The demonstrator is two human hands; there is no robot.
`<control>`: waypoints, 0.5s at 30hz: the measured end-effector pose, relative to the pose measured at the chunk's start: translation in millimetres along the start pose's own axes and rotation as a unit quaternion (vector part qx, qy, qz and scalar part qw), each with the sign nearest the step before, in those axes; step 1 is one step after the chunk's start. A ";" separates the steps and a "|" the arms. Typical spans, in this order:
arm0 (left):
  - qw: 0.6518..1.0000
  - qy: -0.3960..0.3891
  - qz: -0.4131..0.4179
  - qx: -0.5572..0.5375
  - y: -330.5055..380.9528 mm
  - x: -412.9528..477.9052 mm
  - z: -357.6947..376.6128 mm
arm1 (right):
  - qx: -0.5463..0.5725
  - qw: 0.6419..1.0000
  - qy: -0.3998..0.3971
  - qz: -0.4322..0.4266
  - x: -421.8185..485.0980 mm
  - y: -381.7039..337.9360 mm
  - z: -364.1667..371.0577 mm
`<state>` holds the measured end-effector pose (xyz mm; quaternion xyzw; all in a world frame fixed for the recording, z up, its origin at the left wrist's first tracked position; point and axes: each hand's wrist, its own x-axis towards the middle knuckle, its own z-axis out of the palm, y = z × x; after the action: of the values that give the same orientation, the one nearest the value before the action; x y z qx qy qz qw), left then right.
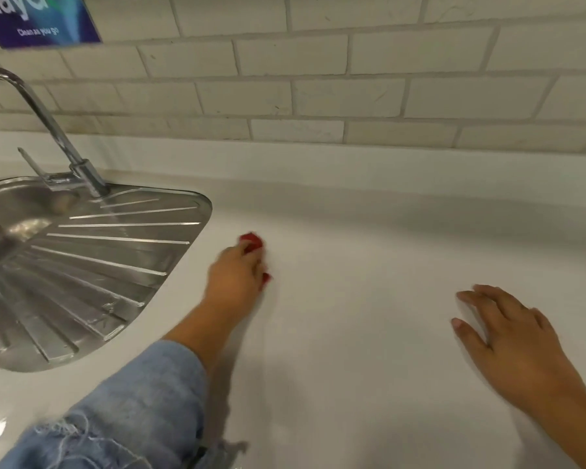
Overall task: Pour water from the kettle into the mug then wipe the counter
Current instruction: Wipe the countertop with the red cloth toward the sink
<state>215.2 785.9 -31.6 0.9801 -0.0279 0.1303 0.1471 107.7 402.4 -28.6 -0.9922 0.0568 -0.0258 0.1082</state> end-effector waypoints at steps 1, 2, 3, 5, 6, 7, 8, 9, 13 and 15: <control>0.999 0.001 -0.043 0.027 -25.9 -1.2 -11.7 | 0.003 1.000 0.002 -0.001 -0.2 0.0 -0.1; 0.994 -0.005 -0.087 0.061 -50.8 -4.5 -26.1 | 0.005 1.000 0.006 -0.003 0.3 0.1 0.0; 0.988 -0.016 -0.124 0.090 -70.7 -11.1 -41.8 | 0.006 1.000 0.015 -0.006 1.2 0.9 1.2; 0.983 -0.021 -0.152 0.102 -85.4 -30.7 -68.9 | -0.001 0.999 0.033 -0.014 4.7 5.3 7.2; 0.987 -0.012 -0.137 0.078 -78.7 -42.9 -78.2 | -0.003 0.999 0.042 -0.015 6.6 8.5 11.2; 0.993 -0.005 -0.108 0.046 -65.4 -57.9 -85.4 | -0.006 0.998 0.053 -0.021 9.2 13.3 17.1; 0.998 -0.004 -0.067 0.013 -47.0 -75.8 -90.9 | -0.008 0.998 0.064 -0.024 11.5 18.3 23.0; 1.000 -0.010 -0.018 -0.014 -25.1 -95.2 -95.1 | -0.005 0.997 0.079 -0.026 15.2 24.3 30.2; 0.984 -0.075 0.138 -0.080 55.7 -162.9 -91.6 | 0.010 0.992 0.115 -0.042 39.1 55.4 60.3; 0.973 -0.114 0.177 -0.090 81.6 -187.6 -81.9 | 0.021 0.993 0.108 -0.043 54.2 73.4 75.3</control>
<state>6.4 735.2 17.5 0.9508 -0.2293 0.0383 0.2047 158.4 340.7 -116.0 -0.9827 0.0245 -0.1385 0.1209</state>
